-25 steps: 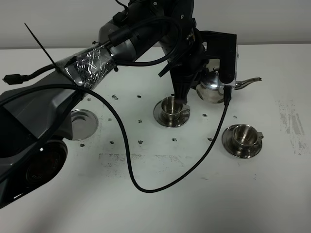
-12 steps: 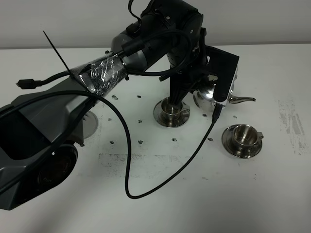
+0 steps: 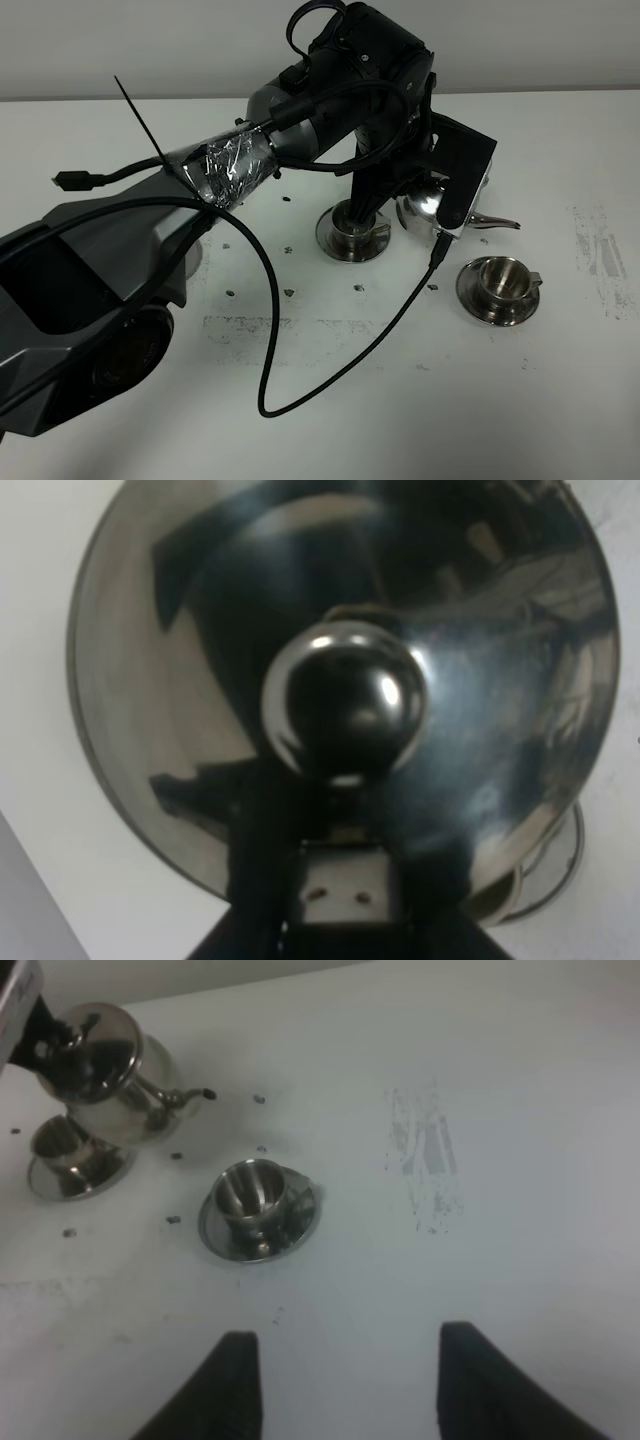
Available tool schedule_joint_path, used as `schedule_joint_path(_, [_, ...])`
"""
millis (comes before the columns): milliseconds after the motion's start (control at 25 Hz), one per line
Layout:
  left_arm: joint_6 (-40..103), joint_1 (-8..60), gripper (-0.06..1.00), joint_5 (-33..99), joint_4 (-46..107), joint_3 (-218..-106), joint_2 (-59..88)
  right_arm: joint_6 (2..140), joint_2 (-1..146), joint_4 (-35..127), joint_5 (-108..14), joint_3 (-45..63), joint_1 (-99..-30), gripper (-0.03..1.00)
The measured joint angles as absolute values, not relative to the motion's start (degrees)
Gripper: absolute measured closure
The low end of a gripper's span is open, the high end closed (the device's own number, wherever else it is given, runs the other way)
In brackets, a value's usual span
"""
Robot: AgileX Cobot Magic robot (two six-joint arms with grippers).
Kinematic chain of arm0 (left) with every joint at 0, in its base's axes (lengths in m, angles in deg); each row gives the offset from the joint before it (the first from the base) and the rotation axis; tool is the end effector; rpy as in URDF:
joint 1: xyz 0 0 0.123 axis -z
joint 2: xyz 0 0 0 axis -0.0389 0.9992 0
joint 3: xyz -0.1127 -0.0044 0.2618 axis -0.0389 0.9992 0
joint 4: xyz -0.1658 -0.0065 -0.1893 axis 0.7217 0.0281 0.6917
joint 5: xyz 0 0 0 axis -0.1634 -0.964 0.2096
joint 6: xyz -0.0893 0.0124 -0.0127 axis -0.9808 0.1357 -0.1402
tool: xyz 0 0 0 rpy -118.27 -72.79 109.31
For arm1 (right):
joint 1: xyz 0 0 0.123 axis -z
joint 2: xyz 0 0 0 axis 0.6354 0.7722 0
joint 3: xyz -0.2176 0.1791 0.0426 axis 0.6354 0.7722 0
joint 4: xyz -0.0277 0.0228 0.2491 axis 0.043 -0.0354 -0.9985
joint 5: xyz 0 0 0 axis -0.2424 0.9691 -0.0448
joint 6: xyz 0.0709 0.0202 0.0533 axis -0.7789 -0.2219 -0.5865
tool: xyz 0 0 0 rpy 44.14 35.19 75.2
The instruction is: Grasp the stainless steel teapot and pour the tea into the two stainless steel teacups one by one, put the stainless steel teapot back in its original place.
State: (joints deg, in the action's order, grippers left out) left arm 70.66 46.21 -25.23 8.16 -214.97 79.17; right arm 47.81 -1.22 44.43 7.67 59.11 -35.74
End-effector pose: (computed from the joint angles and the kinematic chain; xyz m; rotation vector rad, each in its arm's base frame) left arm 0.3890 -0.3586 0.2232 2.3302 1.3485 0.3671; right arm -0.0104 0.0136 0.2800 0.0518 2.0573 0.1504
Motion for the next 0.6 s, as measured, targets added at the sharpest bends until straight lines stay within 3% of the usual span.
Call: schedule_joint_path(600, [70.8, 48.2, 0.75, -25.2, 1.5, -215.0, 79.8, 47.8, -1.2, 44.4, 7.7, 59.1, -35.7, 0.57])
